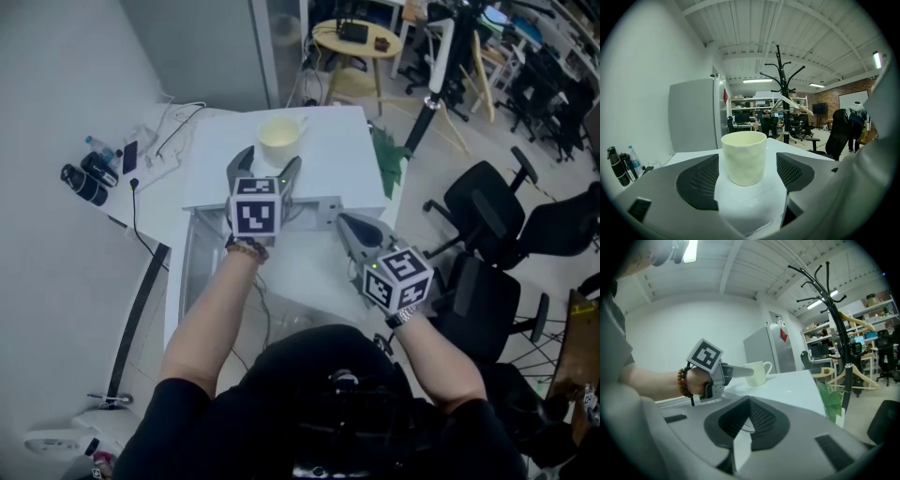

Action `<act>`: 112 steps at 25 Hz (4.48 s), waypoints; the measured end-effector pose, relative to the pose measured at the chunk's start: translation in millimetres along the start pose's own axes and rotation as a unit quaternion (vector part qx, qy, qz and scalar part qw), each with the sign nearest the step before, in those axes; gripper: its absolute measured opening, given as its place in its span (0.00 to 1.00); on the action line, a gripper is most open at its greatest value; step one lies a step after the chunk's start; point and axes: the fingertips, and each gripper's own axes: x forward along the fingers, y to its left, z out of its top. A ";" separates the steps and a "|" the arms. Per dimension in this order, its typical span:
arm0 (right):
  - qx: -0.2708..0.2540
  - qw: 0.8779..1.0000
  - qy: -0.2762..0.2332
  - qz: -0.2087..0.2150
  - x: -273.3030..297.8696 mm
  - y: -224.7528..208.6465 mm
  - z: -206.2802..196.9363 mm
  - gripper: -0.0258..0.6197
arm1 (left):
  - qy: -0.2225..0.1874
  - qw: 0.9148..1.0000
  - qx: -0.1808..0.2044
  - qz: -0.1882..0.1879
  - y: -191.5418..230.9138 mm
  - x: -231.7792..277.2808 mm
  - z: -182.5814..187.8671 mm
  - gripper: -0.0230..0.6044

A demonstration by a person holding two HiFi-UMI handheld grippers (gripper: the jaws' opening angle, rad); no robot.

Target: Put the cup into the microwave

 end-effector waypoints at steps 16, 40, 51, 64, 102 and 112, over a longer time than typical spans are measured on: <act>0.010 1.000 0.001 -0.017 9.2 -15.1 -1.2 0.07 | 0.005 1.000 0.028 0.002 6.1 33.2 4.5 0.65; 0.018 0.999 0.003 -0.038 13.8 -29.4 -5.1 0.07 | -0.009 1.000 0.029 -0.007 6.5 59.3 11.9 0.73; 0.021 0.999 0.005 -0.043 13.7 -29.4 -6.7 0.07 | -0.010 1.000 0.018 -0.018 5.9 61.7 11.7 0.72; 0.017 0.999 0.006 -0.037 6.5 -24.1 -8.8 0.07 | -0.019 1.000 0.011 -0.009 5.2 47.7 8.9 0.72; -0.012 0.995 0.027 0.098 -24.7 41.5 -27.1 0.07 | -0.023 0.994 -0.022 0.100 6.5 -78.8 -23.6 0.72; -0.008 0.990 0.050 0.128 -29.7 54.4 -49.0 0.07 | -0.019 0.993 -0.036 0.112 -6.1 -105.8 -49.0 0.72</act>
